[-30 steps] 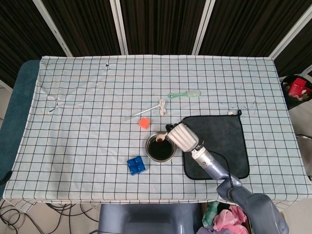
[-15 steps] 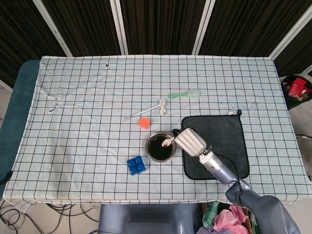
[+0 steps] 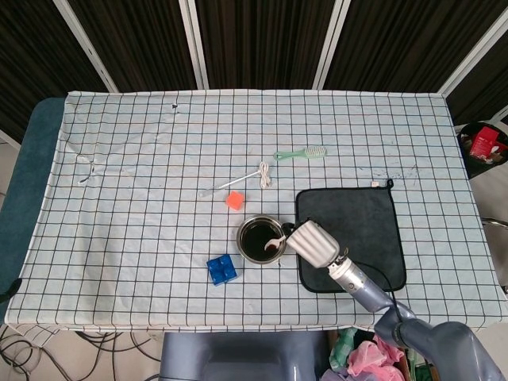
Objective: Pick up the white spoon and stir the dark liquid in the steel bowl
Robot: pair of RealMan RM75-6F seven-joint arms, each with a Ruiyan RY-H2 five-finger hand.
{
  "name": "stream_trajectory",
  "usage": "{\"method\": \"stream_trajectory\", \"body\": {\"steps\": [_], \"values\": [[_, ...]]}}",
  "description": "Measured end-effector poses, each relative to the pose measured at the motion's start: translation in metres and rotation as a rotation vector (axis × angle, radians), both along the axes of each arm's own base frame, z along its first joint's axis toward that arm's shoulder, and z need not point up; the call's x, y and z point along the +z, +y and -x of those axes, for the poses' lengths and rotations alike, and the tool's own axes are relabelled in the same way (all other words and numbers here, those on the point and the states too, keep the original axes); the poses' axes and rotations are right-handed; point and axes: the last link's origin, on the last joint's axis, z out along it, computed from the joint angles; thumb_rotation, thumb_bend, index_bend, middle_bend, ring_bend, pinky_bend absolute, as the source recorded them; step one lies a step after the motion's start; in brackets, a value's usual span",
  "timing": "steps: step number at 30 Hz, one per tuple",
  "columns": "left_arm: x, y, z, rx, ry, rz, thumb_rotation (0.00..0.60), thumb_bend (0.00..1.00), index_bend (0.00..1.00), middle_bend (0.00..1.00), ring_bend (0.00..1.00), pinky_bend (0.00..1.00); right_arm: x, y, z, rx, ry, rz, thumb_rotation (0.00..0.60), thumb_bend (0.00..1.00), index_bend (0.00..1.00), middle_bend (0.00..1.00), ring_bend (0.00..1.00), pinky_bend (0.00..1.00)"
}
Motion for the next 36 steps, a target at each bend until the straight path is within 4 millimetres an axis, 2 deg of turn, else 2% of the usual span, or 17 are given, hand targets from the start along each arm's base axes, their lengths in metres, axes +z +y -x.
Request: {"method": "stream_trajectory", "body": {"steps": [6,11,17,24,36], "values": [[0.001,0.0,0.0,0.0,-0.005,-0.002,0.6,0.2,0.09,0.01,0.0,0.0,-0.008,0.01,-0.015,0.028,-0.026,-0.035,0.6,0.37,0.72,0.87,0.98,1.0],[0.002,0.0,0.001,-0.002,-0.012,-0.004,0.6,0.2,0.09,0.01,0.0,0.0,-0.02,0.011,-0.031,0.041,-0.047,-0.055,0.6,0.37,0.72,0.87,0.98,1.0],[0.005,0.001,0.002,-0.002,-0.022,-0.001,0.6,0.2,0.09,0.01,0.0,0.0,-0.03,0.008,-0.039,0.035,-0.055,-0.062,0.6,0.37,0.72,0.87,0.98,1.0],[0.005,0.002,0.003,-0.002,-0.024,-0.001,0.6,0.2,0.09,0.01,0.0,0.0,-0.033,-0.007,-0.041,0.007,-0.06,-0.026,0.6,0.38,0.73,0.87,0.98,1.0],[0.004,0.002,0.003,0.001,-0.014,-0.003,0.6,0.2,0.09,0.01,0.0,0.0,-0.029,-0.031,-0.028,-0.064,-0.043,0.035,0.6,0.39,0.73,0.87,0.98,1.0]]}}
